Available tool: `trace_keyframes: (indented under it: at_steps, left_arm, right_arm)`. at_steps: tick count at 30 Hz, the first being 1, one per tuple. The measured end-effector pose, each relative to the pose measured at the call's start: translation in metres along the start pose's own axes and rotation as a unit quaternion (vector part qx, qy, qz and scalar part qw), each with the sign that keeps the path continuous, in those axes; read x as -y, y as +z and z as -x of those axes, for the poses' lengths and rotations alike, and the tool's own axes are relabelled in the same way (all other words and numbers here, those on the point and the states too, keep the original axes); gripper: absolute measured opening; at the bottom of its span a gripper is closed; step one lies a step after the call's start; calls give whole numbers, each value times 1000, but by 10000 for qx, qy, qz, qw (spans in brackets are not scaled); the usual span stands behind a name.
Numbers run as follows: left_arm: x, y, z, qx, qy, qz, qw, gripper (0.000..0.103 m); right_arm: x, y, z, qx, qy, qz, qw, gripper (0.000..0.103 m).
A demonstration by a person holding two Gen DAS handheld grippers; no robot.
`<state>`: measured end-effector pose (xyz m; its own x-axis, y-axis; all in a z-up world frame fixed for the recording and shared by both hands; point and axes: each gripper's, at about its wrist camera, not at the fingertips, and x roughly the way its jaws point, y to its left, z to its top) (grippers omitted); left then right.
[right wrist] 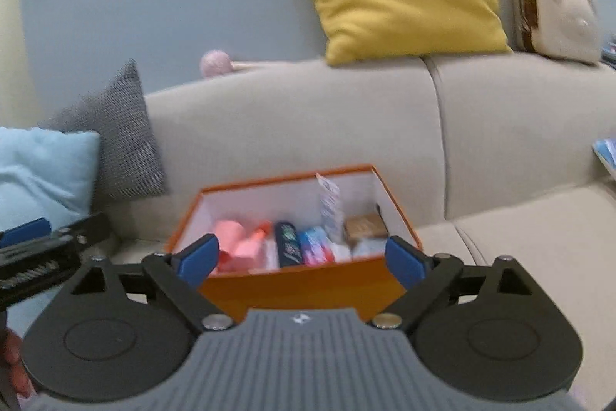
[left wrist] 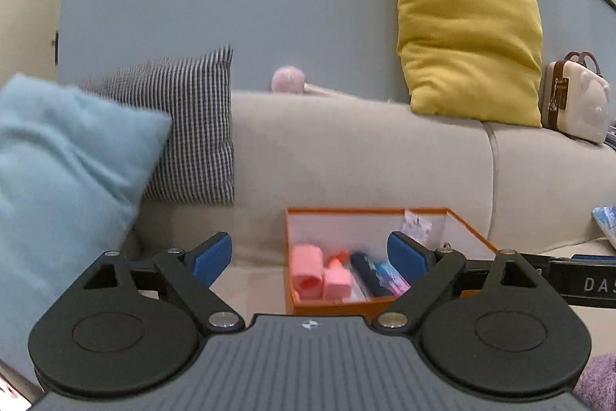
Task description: Organize rigid objects
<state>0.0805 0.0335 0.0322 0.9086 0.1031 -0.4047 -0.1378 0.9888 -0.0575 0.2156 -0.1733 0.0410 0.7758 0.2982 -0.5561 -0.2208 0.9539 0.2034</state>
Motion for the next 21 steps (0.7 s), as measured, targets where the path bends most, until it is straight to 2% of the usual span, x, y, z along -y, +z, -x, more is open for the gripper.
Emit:
trace_keyframes:
  at_steps: [4,8,17,21]
  left_arm:
    - [-6,-20,-4,-159,115,73,9998,103]
    - [-14,-26,-14,-301,80,243,9992,103]
    - [-12,-35,-43,-603,141,158,9980,103]
    - [-6,-38,-47,-654,134,95,9977,103]
  right_arm:
    - [-4,-13,-9,-27,-118,137,9998,96]
    - [-14,-19,-26,-57,-218,361,9991,97]
    - [-19,-31,-53,-164,-179,599,9979,97]
    - [-11,-34,-58,-231,-175,460,9985,97]
